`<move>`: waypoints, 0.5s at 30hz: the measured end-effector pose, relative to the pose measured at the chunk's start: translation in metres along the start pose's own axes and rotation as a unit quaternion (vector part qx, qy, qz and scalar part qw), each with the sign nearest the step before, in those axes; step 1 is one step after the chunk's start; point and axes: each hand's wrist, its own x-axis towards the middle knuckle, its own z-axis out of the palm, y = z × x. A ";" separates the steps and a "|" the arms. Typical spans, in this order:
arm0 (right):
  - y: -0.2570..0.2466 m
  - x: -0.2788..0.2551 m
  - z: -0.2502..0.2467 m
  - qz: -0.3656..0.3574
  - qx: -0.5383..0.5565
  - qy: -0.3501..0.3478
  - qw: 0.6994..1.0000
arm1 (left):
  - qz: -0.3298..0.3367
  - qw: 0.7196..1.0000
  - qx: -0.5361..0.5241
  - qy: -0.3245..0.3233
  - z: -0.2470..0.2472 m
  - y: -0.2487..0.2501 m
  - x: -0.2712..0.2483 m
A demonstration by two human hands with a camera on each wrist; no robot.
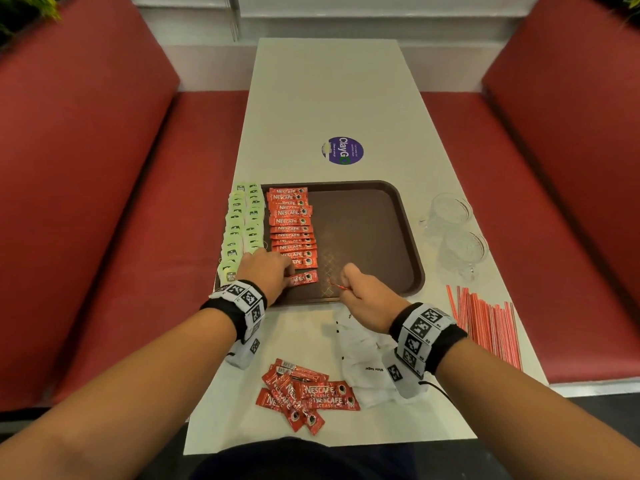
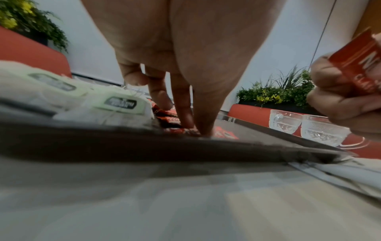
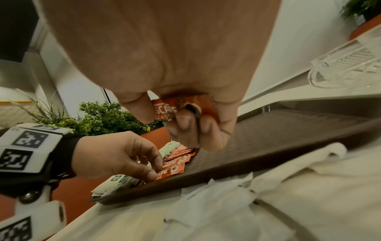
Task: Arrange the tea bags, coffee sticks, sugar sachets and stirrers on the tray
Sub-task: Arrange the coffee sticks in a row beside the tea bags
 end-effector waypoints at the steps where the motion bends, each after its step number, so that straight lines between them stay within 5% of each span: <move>1: 0.001 0.000 0.000 0.001 -0.001 -0.001 1.000 | 0.008 1.000 0.003 0.003 0.000 0.000 0.001; 15: 0.010 0.012 0.003 0.017 -0.052 0.015 0.998 | 0.024 0.998 0.027 -0.041 -0.008 -0.006 0.029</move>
